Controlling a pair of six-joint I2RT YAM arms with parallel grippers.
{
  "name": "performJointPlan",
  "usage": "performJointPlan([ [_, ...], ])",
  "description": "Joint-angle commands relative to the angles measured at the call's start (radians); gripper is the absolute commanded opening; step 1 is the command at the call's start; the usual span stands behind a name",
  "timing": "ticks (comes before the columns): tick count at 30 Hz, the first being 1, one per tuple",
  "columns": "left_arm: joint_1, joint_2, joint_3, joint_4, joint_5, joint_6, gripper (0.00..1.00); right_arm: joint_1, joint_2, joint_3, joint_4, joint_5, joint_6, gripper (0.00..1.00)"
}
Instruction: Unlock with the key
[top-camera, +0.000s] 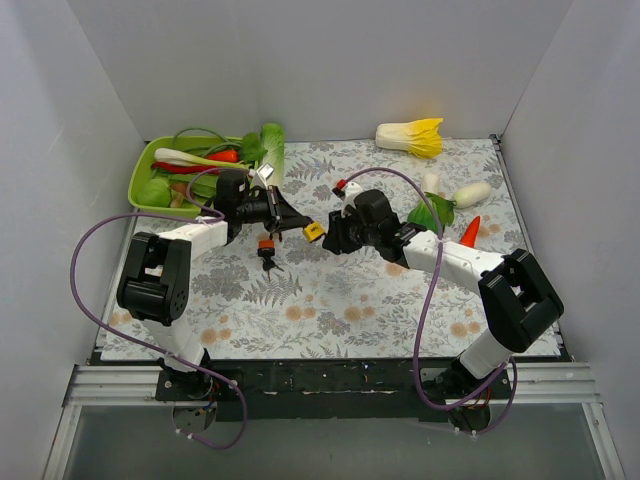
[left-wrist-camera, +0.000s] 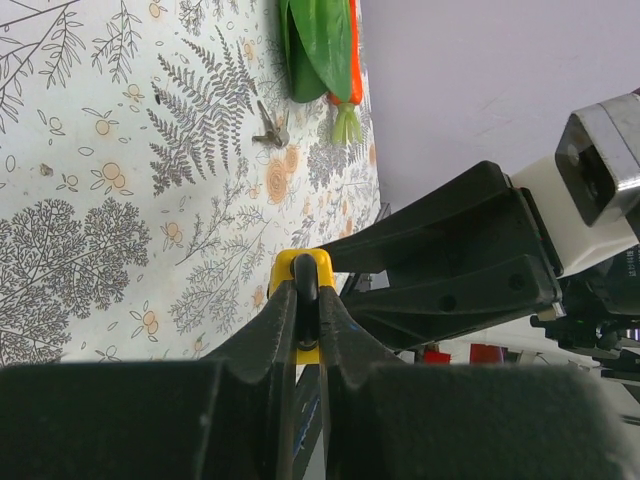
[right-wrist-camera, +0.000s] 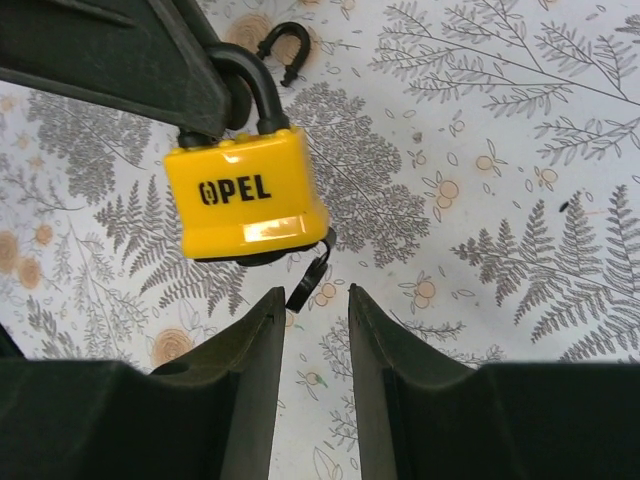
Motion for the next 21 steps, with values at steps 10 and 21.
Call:
performJointPlan([
  [10, -0.004, 0.001, 0.058, -0.043, 0.103, 0.021, 0.00, -0.009, -0.027, 0.023, 0.024, 0.108, -0.100, 0.38],
  [21, -0.004, 0.044, 0.065, -0.049, 0.143, 0.019, 0.00, -0.009, -0.009, 0.004, 0.118, 0.002, -0.128, 0.24],
])
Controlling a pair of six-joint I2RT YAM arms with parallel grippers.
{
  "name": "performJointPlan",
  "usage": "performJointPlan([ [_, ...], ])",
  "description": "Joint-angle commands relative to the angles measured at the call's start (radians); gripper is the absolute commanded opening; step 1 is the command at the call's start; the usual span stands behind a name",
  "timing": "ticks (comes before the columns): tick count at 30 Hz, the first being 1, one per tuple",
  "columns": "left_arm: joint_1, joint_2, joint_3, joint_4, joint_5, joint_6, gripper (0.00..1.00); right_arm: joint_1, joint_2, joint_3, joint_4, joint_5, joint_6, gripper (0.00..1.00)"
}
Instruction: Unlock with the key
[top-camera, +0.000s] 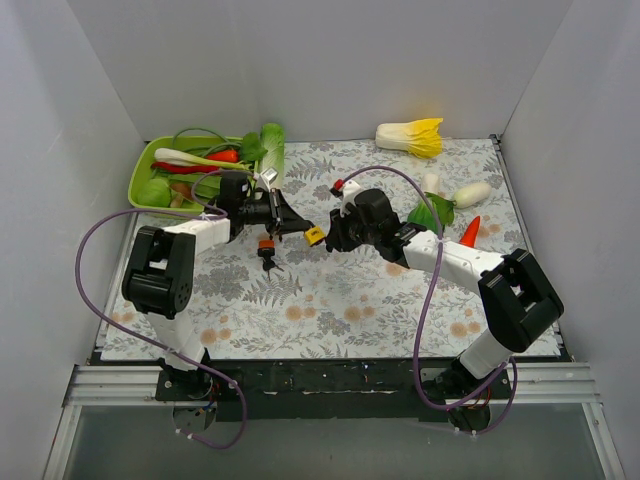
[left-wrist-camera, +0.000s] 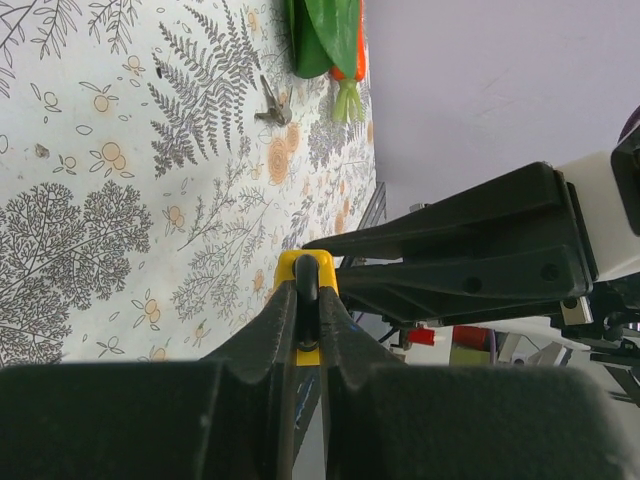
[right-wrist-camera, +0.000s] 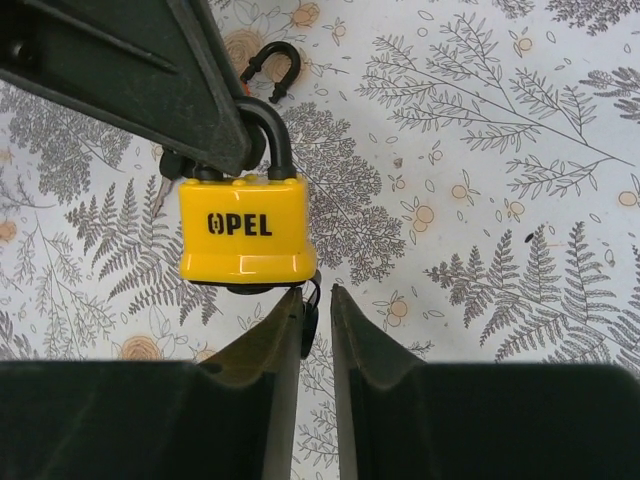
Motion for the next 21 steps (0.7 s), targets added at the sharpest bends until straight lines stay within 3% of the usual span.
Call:
performJointPlan([
  [1, -0.005, 0.000, 0.040, -0.019, 0.093, 0.002, 0.00, -0.008, -0.011, 0.003, 0.095, -0.059, -0.027, 0.19],
  [10, -0.005, 0.020, 0.059, -0.049, 0.109, 0.025, 0.00, -0.008, -0.021, -0.024, 0.026, -0.200, -0.081, 0.19],
  [21, -0.005, 0.014, 0.065, -0.080, 0.079, 0.051, 0.00, -0.003, 0.040, 0.025, -0.040, -0.154, -0.018, 0.27],
])
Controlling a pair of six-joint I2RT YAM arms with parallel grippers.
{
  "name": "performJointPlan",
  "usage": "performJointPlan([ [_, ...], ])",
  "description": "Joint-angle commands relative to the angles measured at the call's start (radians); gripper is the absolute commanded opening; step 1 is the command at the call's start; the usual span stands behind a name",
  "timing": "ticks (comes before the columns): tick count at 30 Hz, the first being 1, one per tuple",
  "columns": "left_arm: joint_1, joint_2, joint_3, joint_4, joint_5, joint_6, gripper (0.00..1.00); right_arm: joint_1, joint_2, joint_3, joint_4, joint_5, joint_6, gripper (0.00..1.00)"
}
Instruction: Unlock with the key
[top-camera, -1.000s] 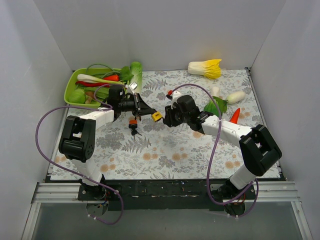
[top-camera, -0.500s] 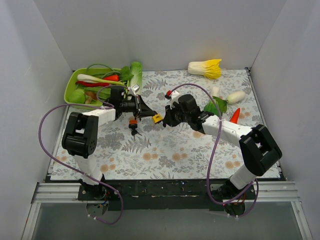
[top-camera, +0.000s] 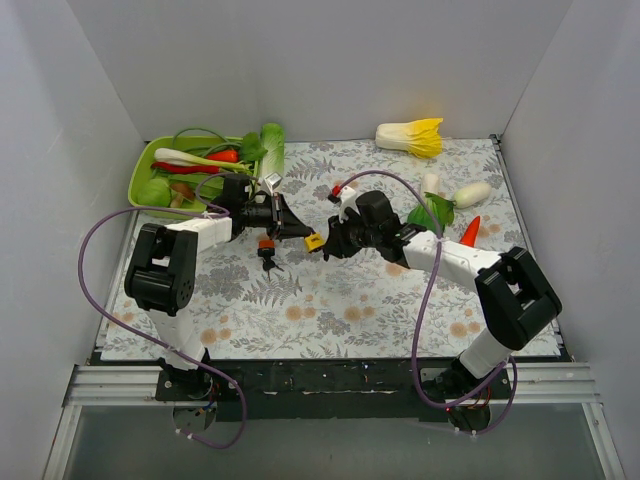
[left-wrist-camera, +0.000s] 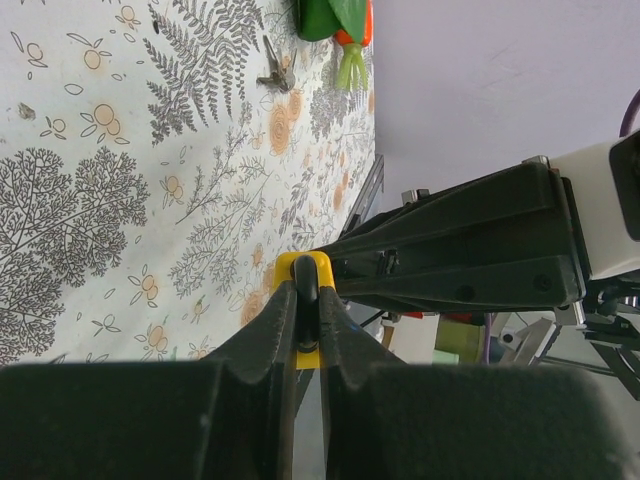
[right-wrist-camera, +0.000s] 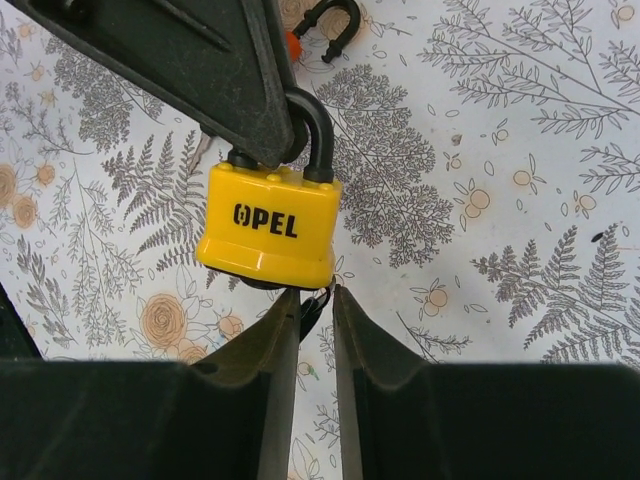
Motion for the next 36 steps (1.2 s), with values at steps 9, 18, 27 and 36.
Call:
performJointPlan([
  [9, -0.004, -0.028, 0.051, -0.015, 0.012, 0.026, 0.00, 0.042, 0.068, 0.076, -0.082, 0.134, 0.064, 0.31],
  [18, -0.004, -0.029, 0.055, -0.032, 0.000, 0.039, 0.00, 0.092, 0.085, 0.123, -0.170, 0.332, 0.038, 0.33],
  [27, -0.004, -0.029, 0.055, -0.034, -0.005, 0.041, 0.00, 0.123, 0.088, 0.134, -0.182, 0.372, 0.032, 0.38],
  [36, -0.004, -0.009, 0.067, -0.044, 0.057, 0.053, 0.00, 0.122, 0.050, 0.109, -0.125, 0.319, -0.008, 0.10],
])
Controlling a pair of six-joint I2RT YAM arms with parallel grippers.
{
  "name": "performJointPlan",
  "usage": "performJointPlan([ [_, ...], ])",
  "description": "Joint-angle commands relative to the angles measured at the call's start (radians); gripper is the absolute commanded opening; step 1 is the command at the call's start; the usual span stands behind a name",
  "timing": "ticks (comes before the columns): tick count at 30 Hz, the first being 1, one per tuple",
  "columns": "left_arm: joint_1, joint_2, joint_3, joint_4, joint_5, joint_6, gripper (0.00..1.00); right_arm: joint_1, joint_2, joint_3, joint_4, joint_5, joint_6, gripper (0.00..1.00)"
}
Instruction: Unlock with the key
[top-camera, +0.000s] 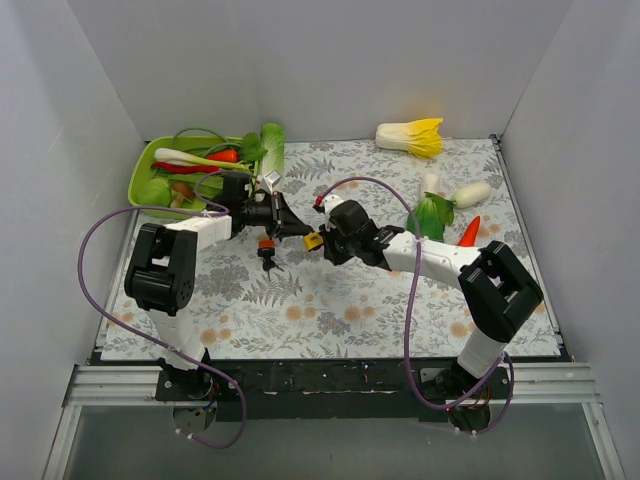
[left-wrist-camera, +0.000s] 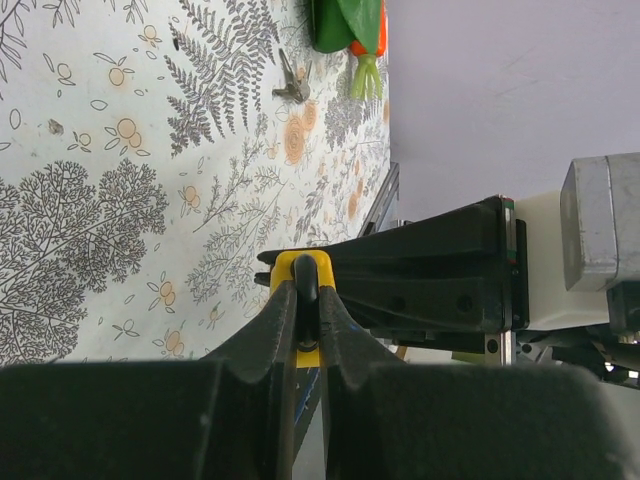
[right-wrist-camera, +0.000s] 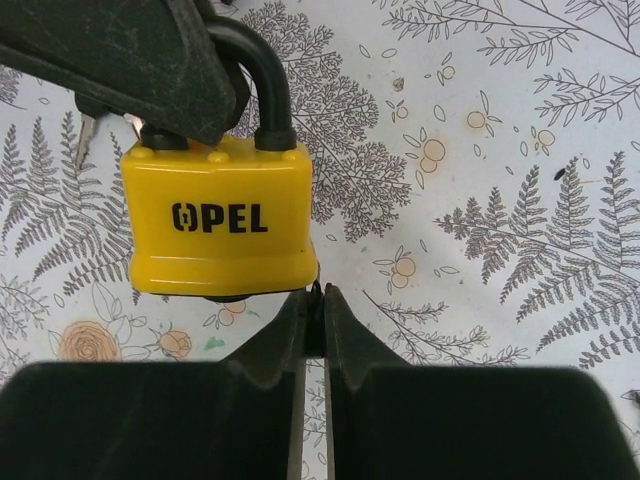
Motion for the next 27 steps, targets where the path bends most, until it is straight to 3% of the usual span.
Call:
performJointPlan([
  [1, -0.004, 0.000, 0.058, -0.018, 0.112, 0.031, 0.00, 0.001, -0.048, 0.011, 0.040, -0.032, -0.063, 0.02],
  [5, -0.003, 0.043, 0.107, -0.132, 0.157, 0.119, 0.00, 0.001, -0.126, -0.041, 0.072, -0.114, -0.175, 0.01],
  [11, -0.003, 0.098, 0.159, -0.276, 0.267, 0.254, 0.00, 0.003, -0.249, -0.116, 0.114, -0.358, -0.301, 0.01],
  [21, -0.039, 0.113, 0.194, -0.438, 0.292, 0.427, 0.00, 0.015, -0.242, -0.030, -0.092, -0.624, -0.395, 0.01],
  [27, -0.107, 0.121, 0.224, -0.564, 0.287, 0.582, 0.00, 0.018, -0.225, 0.040, -0.221, -0.682, -0.449, 0.01],
])
